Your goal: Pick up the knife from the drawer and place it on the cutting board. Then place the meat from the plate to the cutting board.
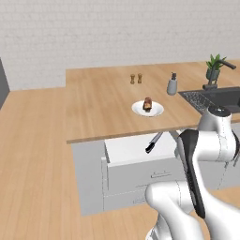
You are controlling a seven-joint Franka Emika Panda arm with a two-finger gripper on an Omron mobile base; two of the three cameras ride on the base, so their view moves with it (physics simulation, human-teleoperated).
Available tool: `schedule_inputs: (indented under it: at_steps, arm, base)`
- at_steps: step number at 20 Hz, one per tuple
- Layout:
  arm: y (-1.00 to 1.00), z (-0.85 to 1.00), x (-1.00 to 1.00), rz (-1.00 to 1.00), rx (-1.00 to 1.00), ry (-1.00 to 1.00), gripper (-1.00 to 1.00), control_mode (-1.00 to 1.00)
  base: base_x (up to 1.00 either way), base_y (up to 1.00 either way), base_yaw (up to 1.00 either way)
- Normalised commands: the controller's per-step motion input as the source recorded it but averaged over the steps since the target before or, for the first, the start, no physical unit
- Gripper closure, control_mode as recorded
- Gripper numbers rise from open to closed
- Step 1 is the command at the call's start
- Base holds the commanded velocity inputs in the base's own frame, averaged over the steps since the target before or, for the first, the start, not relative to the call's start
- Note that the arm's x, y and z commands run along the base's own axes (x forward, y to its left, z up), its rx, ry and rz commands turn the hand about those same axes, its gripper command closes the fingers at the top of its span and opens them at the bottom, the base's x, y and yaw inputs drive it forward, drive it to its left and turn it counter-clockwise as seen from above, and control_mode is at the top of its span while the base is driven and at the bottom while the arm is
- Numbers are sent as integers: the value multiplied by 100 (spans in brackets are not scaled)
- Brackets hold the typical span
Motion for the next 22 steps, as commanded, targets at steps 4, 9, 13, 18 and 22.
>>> schedule_inputs:
  at_steps: [4,9,13,18,22]
  arm:
    - [0,0,0,0,0,0,-100,100]
    - [0,0,31,0,0,0,-100,-100]
    - [0,-4,88,0,0,1,-100,-100]
    - [0,-29,88,0,1,3,-100,-100]
    - [0,-53,59,5,0,3,-100,-100]
  base:
    - [27,7,0]
    - [4,1,0]
    - [0,0,0]
    - [0,0,0]
    - [0,0,0]
